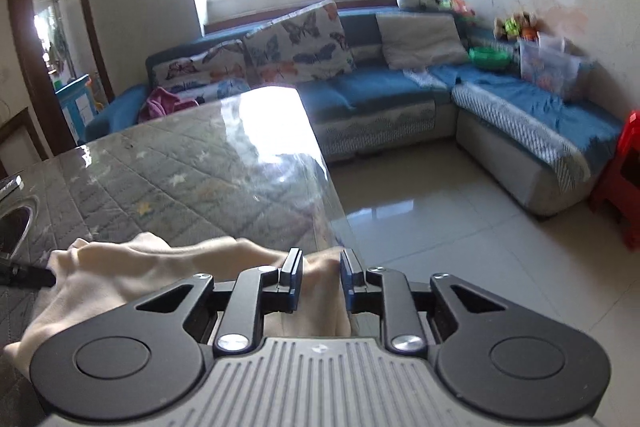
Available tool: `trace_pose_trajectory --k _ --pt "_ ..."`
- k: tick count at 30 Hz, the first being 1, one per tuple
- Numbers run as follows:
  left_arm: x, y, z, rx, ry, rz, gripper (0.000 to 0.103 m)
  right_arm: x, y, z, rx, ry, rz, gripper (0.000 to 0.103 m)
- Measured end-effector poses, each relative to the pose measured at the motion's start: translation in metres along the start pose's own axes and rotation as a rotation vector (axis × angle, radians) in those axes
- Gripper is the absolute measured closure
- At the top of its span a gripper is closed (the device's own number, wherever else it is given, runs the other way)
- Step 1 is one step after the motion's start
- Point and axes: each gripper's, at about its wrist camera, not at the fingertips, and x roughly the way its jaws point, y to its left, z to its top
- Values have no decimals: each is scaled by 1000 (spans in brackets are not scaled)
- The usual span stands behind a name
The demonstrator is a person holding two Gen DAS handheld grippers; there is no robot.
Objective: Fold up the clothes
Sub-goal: 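Lower the sweatshirt onto the mattress and open both grippers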
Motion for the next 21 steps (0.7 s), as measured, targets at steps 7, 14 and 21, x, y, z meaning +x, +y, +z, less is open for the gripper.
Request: trace_pose_trajectory --k 7,14,21 --pt "15 -15 7 95 -25 72 52 14 19 -4 -50 30 28 83" --pt "18 -41 13 198 -74 85 57 34 31 -3 -80 46 6 82" --pt "38 -62 9 267 -33 30 71 32 47 3 -117 26 34 76"
